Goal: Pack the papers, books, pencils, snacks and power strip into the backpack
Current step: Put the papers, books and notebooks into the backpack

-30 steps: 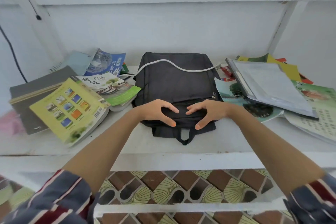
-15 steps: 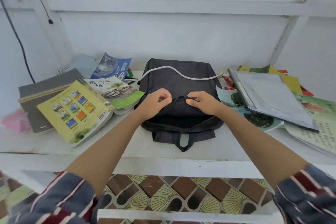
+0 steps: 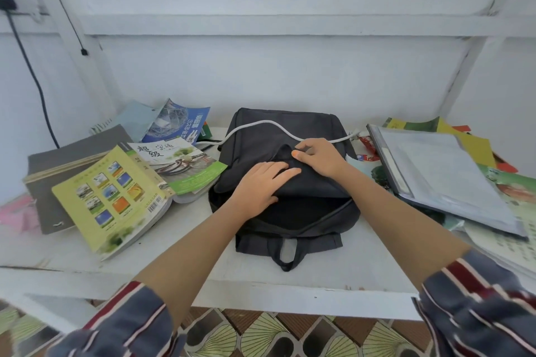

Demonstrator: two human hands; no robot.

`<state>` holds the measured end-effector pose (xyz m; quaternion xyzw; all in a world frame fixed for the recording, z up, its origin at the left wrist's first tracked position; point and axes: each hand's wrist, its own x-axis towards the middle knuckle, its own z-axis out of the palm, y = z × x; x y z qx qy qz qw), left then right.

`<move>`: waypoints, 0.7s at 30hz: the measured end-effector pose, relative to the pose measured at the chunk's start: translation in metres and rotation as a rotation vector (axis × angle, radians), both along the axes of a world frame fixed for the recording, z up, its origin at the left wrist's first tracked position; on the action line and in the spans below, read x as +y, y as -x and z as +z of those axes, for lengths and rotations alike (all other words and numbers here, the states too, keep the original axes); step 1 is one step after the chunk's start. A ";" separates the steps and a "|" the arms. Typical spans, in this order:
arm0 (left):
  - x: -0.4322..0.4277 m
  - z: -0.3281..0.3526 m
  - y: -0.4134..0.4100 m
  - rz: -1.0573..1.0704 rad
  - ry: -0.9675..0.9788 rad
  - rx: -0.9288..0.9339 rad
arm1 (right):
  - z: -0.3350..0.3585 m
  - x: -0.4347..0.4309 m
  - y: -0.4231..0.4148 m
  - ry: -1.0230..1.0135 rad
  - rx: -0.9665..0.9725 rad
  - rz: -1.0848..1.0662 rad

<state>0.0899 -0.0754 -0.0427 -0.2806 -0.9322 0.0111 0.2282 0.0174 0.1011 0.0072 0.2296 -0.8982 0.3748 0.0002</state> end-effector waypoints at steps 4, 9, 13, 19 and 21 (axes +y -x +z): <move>-0.001 0.006 0.007 0.038 -0.171 -0.300 | -0.004 0.004 0.002 -0.020 0.116 -0.011; -0.005 0.012 0.020 0.101 -0.334 -0.448 | -0.007 0.023 -0.001 -0.060 0.354 0.053; -0.007 0.018 0.035 0.171 -0.415 -0.522 | -0.006 0.040 -0.003 -0.276 0.198 0.167; -0.006 0.030 0.051 0.235 -0.547 -0.657 | -0.015 0.043 -0.001 -0.517 0.244 0.161; -0.007 0.033 0.057 0.254 -0.572 -0.703 | -0.014 0.041 0.003 -0.464 0.207 0.150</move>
